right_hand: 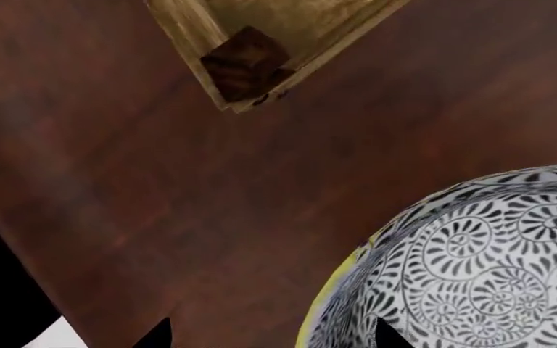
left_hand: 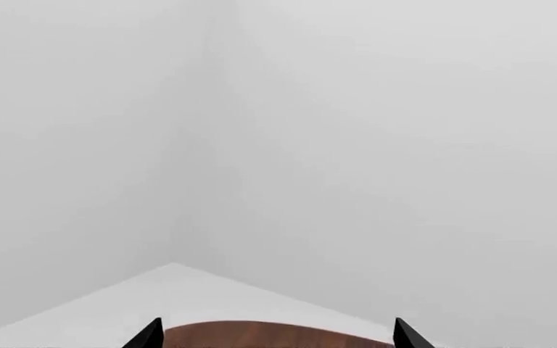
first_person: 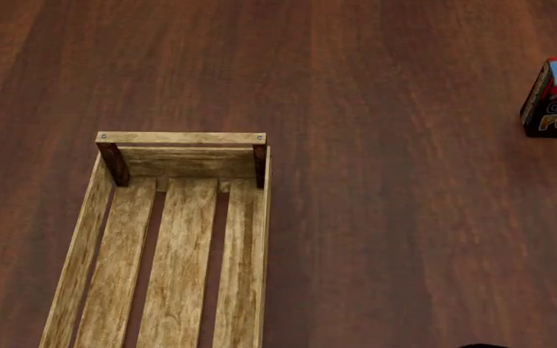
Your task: Stack the left bowl on the right bowl and place them in the tray.
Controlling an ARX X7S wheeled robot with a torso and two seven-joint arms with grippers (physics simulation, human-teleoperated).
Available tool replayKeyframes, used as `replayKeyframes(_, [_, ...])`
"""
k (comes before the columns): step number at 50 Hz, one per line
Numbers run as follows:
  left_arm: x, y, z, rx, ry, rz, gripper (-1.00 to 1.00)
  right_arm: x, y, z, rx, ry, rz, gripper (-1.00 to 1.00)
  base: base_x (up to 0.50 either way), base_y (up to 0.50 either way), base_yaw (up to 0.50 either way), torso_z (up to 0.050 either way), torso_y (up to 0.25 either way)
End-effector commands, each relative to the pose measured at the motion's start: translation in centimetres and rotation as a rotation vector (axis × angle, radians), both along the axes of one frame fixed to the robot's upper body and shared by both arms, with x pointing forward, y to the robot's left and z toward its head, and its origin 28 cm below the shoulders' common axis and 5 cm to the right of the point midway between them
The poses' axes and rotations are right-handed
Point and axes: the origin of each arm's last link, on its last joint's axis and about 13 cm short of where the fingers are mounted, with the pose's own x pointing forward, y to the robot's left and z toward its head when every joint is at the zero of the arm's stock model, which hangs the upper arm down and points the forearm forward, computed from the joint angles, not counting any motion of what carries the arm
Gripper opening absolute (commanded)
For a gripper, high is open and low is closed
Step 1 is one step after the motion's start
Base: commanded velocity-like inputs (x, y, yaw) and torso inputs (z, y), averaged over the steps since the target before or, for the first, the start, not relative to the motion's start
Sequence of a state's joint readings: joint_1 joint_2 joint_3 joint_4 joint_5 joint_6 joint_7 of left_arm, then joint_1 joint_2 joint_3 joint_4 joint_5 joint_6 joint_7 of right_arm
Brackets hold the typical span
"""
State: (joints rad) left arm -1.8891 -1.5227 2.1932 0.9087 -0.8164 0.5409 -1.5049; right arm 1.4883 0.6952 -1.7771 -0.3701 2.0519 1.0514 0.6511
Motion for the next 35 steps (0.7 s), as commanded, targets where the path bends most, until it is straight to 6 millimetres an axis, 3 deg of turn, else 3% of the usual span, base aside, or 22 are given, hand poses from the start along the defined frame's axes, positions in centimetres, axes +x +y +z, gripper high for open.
replayKeyframes(1, [0.1,0.1,-0.2,-0.002,0.006,0.002,1.0,0.0,-0.2,-1.0,-0.003,0.019,-0.013,1.0,0.0,0.0,0.0,0.0,0.0])
replayKeyframes(20, [0.2,0.1,-0.4,-0.005,0.011,0.005,1.0,0.2,-0.3,-2.1,-0.012,0.044,-0.028,1.0,0.0,0.0,0.0,0.0,0.0])
replayKeyframes(21, [0.2,0.1,-0.4,-0.006,0.011,0.004,1.0,0.2,-0.3,-2.2,-0.011,0.045,-0.028,-1.0,0.0,0.0,0.0,0.0,0.0])
replayKeyframes(35, [0.2,0.1,-0.3,-0.005,0.007,0.004,1.0,-0.1,-0.5,-2.0,-0.012,0.039,-0.033,-1.0,0.0,0.0,0.0,0.0,0.0])
